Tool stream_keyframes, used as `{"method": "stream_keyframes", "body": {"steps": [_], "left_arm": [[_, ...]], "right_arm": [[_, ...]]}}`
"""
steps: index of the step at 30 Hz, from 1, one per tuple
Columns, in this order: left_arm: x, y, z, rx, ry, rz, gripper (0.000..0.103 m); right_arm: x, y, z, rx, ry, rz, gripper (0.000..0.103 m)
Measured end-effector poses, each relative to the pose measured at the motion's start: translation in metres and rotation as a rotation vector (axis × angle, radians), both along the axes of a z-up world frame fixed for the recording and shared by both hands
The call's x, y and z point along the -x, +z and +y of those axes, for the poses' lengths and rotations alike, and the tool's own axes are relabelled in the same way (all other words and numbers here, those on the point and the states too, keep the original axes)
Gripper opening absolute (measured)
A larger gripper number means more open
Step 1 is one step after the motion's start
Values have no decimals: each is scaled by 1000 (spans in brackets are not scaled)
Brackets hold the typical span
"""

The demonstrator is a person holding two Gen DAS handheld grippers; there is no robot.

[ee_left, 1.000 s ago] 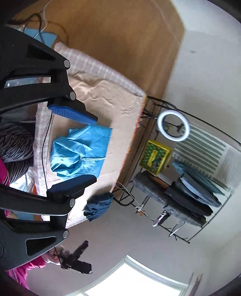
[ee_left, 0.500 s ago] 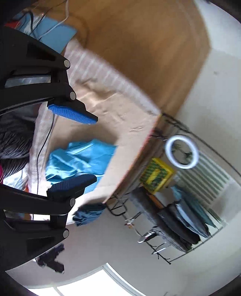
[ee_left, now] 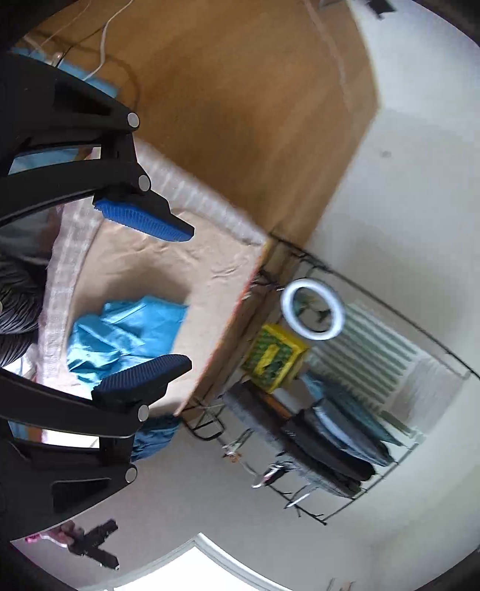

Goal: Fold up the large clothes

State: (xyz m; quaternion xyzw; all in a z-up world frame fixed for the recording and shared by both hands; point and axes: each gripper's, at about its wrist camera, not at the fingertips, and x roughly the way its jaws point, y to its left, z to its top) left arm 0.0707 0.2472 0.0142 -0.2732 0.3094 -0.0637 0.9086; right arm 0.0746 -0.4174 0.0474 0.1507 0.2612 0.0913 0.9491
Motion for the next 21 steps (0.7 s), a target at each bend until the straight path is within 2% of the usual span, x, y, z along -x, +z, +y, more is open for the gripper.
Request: {"method": "stream_keyframes", "body": {"steps": [6, 9, 13, 16, 20, 21], "left_arm": [[-93, -112, -51, 173, -160, 166, 65], [-136, -164, -78, 254, -196, 252, 65], [-180, -222, -108, 314, -215, 359, 65], [-204, -256, -116, 416, -182, 412, 65], [-220, -278, -129, 454, -175, 433, 65], [-223, -279, -133, 452, -186, 428, 55]], "right_arm": [[-59, -114, 42, -115, 120, 211, 60], [-86, -164, 62, -172, 160, 308, 61], [-118, -215, 82, -276, 191, 404, 62], [-137, -237, 96, -327, 206, 439, 62], [-158, -262, 109, -355, 208, 475, 59], [-164, -268, 110, -366, 209, 485, 57]]}}
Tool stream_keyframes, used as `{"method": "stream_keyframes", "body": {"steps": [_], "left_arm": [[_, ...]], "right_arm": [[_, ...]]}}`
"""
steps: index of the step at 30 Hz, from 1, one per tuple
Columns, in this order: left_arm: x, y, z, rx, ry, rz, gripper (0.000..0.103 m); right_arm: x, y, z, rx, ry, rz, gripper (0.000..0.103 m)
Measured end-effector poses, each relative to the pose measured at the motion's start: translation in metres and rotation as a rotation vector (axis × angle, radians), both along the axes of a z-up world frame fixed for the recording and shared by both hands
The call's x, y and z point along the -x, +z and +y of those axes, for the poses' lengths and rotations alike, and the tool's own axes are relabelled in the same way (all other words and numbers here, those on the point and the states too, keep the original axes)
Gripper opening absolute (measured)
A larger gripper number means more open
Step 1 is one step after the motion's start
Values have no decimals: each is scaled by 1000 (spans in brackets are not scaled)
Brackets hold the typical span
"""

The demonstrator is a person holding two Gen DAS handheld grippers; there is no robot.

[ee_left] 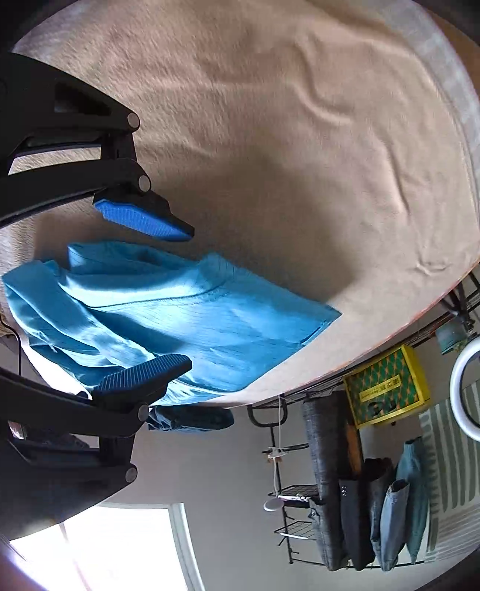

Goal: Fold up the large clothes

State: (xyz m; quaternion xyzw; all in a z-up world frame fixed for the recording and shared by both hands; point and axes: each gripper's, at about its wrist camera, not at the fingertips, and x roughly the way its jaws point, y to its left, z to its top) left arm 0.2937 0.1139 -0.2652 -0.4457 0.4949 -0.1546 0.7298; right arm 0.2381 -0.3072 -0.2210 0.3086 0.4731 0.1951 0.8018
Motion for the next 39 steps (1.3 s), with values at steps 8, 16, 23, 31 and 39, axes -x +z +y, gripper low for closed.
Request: {"method": "stream_keyframes", "body": {"steps": [8, 16, 23, 31, 39], "left_arm": [[15, -3, -14, -46, -26, -15, 0], [11, -14, -14, -153, -24, -1, 1], [43, 24, -1, -287, -25, -39, 34], [105, 43, -32, -298, -126, -27, 40], [116, 11, -74, -340, -198, 55, 40]], "right_arm": [[-11, -11, -7, -66, -34, 20, 0], [-16, -30, 15, 44, -2, 51, 0], [9, 4, 3, 138, -15, 9, 35], [51, 51, 51, 141, 107, -37, 38], [40, 31, 124, 275, 195, 46, 47]]}}
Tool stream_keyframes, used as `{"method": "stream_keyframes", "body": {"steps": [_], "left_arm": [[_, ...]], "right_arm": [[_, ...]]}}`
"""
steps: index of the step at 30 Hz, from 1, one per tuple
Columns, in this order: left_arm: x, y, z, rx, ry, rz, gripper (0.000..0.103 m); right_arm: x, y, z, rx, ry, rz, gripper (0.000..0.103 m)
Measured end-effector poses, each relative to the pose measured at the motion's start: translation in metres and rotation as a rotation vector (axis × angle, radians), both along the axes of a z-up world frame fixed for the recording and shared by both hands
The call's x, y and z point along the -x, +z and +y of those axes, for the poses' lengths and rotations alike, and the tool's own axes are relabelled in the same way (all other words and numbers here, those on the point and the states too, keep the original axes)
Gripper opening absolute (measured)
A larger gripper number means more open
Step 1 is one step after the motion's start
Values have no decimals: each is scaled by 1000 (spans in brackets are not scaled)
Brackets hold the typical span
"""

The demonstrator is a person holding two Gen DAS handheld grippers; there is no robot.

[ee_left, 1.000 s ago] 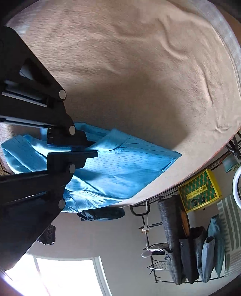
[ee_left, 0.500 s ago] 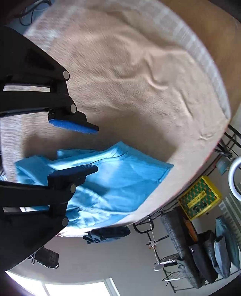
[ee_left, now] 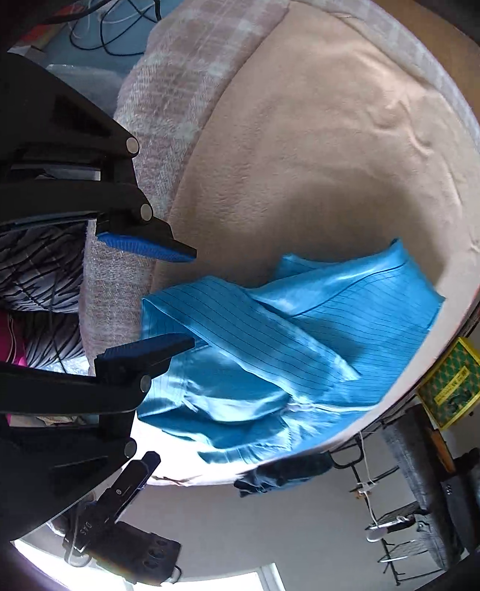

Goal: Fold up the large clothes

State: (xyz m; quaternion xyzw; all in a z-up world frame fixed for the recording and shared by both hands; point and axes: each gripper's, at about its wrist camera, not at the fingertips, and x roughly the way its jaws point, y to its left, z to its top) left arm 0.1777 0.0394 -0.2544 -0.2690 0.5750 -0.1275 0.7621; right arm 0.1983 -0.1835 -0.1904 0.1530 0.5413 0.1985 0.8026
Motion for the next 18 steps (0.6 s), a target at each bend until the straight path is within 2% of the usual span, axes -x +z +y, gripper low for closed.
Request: {"method": "stream_keyframes", "body": {"steps": [6, 8, 9, 10, 11, 13, 15, 18], "left_arm": [[0, -5, -10, -46, -18, 4, 40], [-1, -7, -8, -30, -5, 9, 39], [-2, -6, -7, -15, -1, 4, 31], [-3, -6, -7, -8, -7, -2, 17], [-4, -5, -7, -10, -13, -6, 13], [-5, -1, -9, -21, -23, -32, 4], [-5, 3, -5, 3, -12, -46, 2], [-2, 16, 7, 63, 34, -94, 1]], "right_arm": [[-13, -17, 19, 61, -6, 87, 47], [-17, -23, 17, 54, -26, 117, 42], [-20, -26, 14, 44, -43, 138, 38], [-22, -30, 11, 31, -60, 156, 34], [-25, -33, 7, 19, -76, 173, 31], [-28, -39, 2, 3, -80, 191, 12], [-26, -34, 1, 10, -76, 164, 0], [-18, -13, -1, 42, -61, 61, 0]]}}
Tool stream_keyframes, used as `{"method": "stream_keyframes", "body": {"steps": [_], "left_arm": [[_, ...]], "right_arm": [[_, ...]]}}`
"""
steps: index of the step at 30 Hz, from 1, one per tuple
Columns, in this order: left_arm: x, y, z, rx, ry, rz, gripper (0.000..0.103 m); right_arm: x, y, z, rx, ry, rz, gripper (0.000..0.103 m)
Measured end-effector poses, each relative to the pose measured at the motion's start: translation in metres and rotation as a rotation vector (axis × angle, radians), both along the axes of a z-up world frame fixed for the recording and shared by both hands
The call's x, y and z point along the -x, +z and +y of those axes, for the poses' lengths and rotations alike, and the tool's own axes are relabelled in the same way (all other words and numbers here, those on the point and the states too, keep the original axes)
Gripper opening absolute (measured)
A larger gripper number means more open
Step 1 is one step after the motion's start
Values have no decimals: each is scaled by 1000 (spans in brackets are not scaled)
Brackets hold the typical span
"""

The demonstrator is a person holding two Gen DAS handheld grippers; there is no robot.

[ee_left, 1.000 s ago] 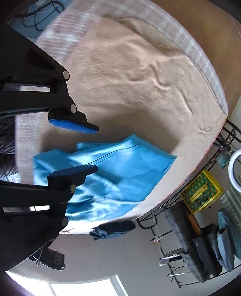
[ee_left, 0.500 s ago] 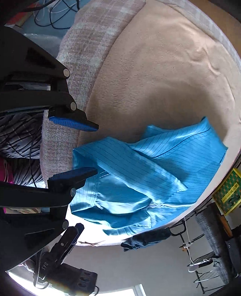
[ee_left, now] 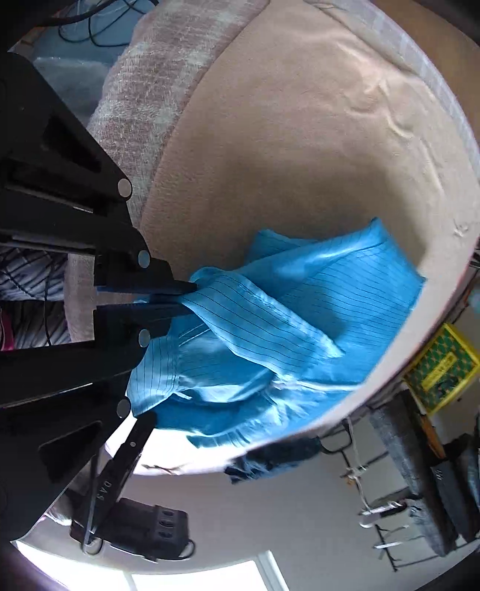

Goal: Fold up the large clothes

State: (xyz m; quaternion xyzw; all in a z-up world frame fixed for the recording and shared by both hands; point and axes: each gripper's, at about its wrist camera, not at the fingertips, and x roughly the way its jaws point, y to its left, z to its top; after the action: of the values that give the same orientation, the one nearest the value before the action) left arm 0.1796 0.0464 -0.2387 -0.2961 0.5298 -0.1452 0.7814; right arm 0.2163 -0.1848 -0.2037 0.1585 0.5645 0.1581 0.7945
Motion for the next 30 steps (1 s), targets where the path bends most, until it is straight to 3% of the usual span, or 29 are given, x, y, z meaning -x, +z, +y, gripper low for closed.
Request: {"method": "stream_keyframes", "body": {"steps": [3, 6, 10, 12, 16, 20, 24, 30], "left_arm": [[1, 2, 3, -2, -5, -34, 1], [0, -10, 4, -11, -11, -28, 0], [-1, -28, -4, -46, -33, 2, 1], [0, -29, -7, -58, -56, 10, 1], [4, -11, 0, -61, -94, 3, 4], [1, 18, 17, -34, -75, -63, 5], [-31, 43, 31, -58, -35, -138, 10], [-103, 61, 17, -51, -33, -195, 10]], "right_arm": [[12, 19, 4, 53, 37, -105, 0], [21, 17, 18, 155, 96, -200, 0], [21, -11, 9, 140, 81, -107, 0], [21, -11, 3, 130, 103, -78, 3], [29, 14, -13, 100, 153, -119, 22], [30, 47, -50, 65, 114, -215, 23], [-7, 70, -81, 82, 17, -291, 26], [-63, 81, -66, 95, 26, -375, 26]]}}
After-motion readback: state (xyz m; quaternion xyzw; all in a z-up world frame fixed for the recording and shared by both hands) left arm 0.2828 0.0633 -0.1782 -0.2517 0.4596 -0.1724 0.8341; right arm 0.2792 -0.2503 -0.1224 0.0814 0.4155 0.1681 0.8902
